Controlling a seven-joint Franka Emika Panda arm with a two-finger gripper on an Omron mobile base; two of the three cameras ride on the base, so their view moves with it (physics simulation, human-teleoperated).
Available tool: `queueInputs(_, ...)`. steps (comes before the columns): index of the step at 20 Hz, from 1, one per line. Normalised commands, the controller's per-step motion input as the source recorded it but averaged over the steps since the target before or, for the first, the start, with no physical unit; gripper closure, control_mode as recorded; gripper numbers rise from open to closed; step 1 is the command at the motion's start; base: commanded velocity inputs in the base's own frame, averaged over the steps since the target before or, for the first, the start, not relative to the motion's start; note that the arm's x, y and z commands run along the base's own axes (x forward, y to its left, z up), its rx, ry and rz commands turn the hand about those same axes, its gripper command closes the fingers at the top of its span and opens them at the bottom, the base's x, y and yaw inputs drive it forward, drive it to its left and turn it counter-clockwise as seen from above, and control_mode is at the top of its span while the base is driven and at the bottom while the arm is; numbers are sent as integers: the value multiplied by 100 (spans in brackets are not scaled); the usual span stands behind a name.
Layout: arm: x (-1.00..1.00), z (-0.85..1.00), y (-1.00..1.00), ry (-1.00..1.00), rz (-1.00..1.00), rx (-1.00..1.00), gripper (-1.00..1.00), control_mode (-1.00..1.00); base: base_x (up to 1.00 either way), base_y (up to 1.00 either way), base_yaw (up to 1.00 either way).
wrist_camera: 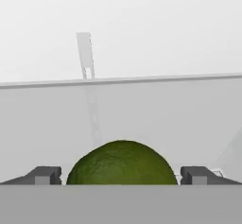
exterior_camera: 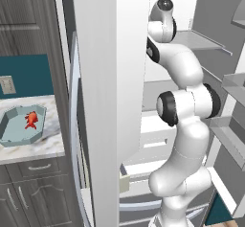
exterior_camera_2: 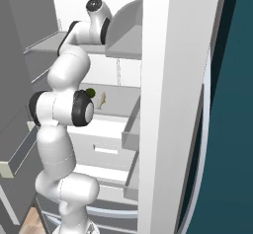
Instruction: Place one lime and one fish in each tupperware on the nearby counter, to pack two identical lunches.
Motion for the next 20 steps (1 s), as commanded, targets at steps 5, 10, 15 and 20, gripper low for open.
queueInputs(5,0,-62,0,0,0,0,-100,-100,0,0,0)
queueInputs(10,15,-65,0,0,0,0,100,-100,0,0,0)
queueInputs(15,28,-60,0,-4,0,0,100,-100,0,0,0)
queueInputs(20,13,-24,0,-7,0,0,100,-100,0,0,0)
